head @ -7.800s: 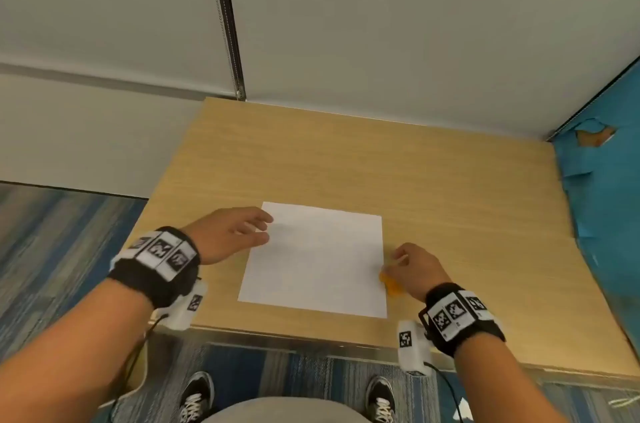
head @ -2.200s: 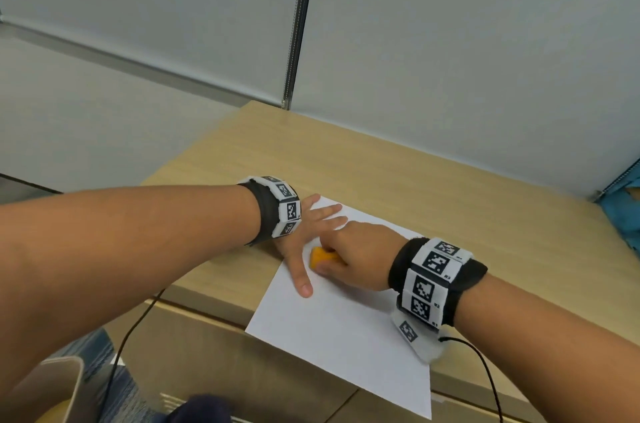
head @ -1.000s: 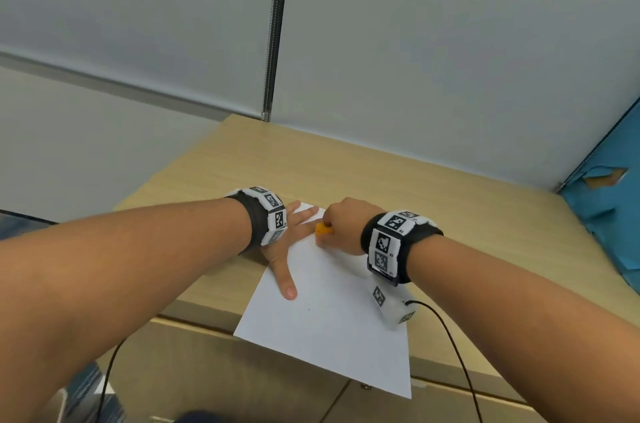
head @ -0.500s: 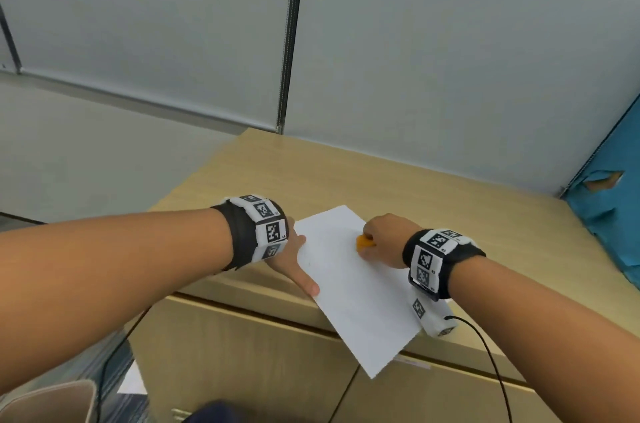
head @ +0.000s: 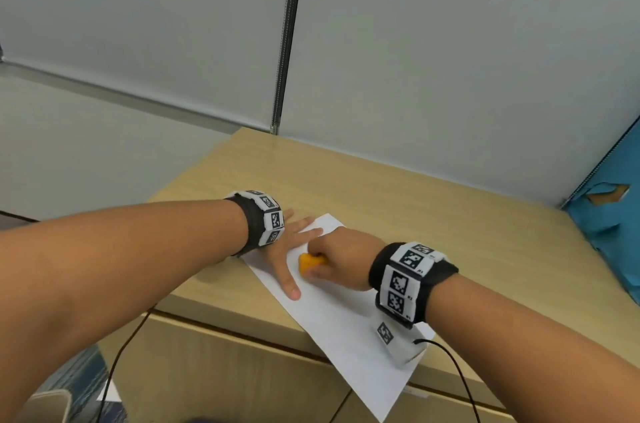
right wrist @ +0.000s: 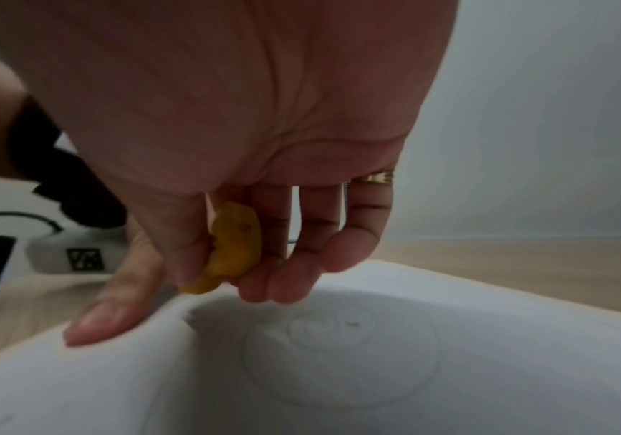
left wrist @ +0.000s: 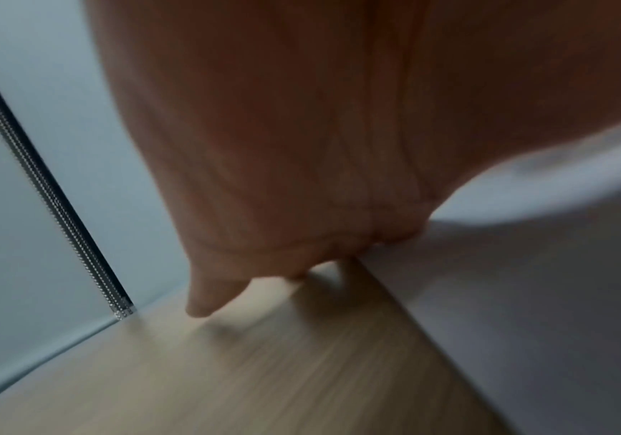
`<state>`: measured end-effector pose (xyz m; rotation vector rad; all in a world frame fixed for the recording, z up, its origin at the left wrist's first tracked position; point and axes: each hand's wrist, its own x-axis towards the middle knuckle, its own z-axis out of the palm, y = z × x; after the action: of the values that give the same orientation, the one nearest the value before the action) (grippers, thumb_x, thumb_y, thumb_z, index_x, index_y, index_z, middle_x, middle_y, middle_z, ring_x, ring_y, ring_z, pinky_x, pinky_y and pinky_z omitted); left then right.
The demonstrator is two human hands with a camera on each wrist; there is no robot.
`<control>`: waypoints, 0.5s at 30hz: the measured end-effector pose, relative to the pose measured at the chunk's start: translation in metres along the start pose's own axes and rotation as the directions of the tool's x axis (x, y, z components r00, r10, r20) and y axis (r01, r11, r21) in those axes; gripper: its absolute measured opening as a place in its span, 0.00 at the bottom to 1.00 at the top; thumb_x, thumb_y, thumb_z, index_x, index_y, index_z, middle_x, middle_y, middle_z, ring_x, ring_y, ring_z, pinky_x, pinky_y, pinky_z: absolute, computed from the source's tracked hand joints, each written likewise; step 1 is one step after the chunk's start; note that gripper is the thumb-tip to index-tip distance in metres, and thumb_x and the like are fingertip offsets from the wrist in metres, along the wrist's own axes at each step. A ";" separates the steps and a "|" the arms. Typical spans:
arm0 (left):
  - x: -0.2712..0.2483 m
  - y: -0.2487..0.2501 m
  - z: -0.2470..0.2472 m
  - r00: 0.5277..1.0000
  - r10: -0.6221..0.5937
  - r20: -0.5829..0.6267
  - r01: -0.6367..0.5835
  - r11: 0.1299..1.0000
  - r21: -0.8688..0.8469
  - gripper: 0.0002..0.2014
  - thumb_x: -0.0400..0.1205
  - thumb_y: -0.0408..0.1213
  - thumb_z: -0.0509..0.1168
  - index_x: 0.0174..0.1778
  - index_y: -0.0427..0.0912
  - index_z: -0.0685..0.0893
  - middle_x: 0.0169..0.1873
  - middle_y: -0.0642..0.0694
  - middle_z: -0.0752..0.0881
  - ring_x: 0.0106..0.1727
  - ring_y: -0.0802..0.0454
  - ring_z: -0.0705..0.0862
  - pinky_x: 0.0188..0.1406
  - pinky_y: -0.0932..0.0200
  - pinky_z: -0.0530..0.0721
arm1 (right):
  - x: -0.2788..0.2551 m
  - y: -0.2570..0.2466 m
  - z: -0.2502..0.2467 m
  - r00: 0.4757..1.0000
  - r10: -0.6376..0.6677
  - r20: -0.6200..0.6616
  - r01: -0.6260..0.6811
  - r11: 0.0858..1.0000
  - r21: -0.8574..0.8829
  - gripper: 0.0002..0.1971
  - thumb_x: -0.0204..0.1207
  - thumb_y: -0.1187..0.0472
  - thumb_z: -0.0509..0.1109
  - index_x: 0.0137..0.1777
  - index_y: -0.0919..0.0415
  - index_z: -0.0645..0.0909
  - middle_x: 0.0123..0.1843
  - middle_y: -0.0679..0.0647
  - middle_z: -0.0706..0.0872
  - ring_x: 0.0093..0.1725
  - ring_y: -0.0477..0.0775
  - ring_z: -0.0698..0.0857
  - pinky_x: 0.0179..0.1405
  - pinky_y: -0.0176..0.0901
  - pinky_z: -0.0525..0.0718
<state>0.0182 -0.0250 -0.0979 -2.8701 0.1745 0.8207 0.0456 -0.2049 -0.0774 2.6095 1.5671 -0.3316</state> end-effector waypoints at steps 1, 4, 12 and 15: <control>0.002 -0.001 0.002 1.000 -0.002 0.000 0.002 1.000 0.000 0.73 0.49 0.87 0.63 0.79 0.68 0.23 0.82 0.56 0.23 0.84 0.35 0.28 0.78 0.22 0.39 | 0.004 -0.003 0.003 1.000 -0.020 0.009 0.020 1.000 -0.017 0.14 0.85 0.43 0.63 0.45 0.52 0.78 0.36 0.45 0.76 0.37 0.49 0.77 0.36 0.46 0.74; 0.006 -0.003 0.007 1.000 0.008 -0.008 -0.008 1.000 -0.014 0.74 0.40 0.90 0.59 0.77 0.72 0.24 0.81 0.58 0.22 0.83 0.37 0.26 0.77 0.20 0.41 | 0.015 0.002 0.006 0.999 -0.016 -0.051 0.012 0.996 -0.085 0.14 0.84 0.43 0.61 0.48 0.51 0.80 0.34 0.44 0.77 0.38 0.52 0.80 0.32 0.44 0.73; 0.013 -0.008 0.013 1.000 -0.001 0.000 0.001 0.999 -0.048 0.73 0.40 0.90 0.59 0.76 0.75 0.25 0.78 0.58 0.17 0.82 0.39 0.23 0.77 0.20 0.42 | 0.027 -0.001 0.010 0.998 -0.045 -0.047 0.045 0.999 -0.001 0.16 0.80 0.44 0.62 0.43 0.52 0.84 0.36 0.50 0.85 0.38 0.55 0.84 0.38 0.48 0.85; 0.013 -0.008 0.013 1.000 0.006 0.003 -0.006 0.998 -0.064 0.73 0.41 0.89 0.60 0.76 0.75 0.25 0.78 0.58 0.17 0.81 0.39 0.22 0.77 0.19 0.41 | 0.032 0.004 0.003 1.000 -0.003 0.012 0.003 1.000 -0.008 0.16 0.80 0.42 0.63 0.43 0.51 0.85 0.36 0.49 0.84 0.38 0.53 0.85 0.38 0.46 0.83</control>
<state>0.0235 -0.0155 -0.1147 -2.9293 0.1587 0.8472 0.0636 -0.1796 -0.0876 2.5944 1.5659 -0.3402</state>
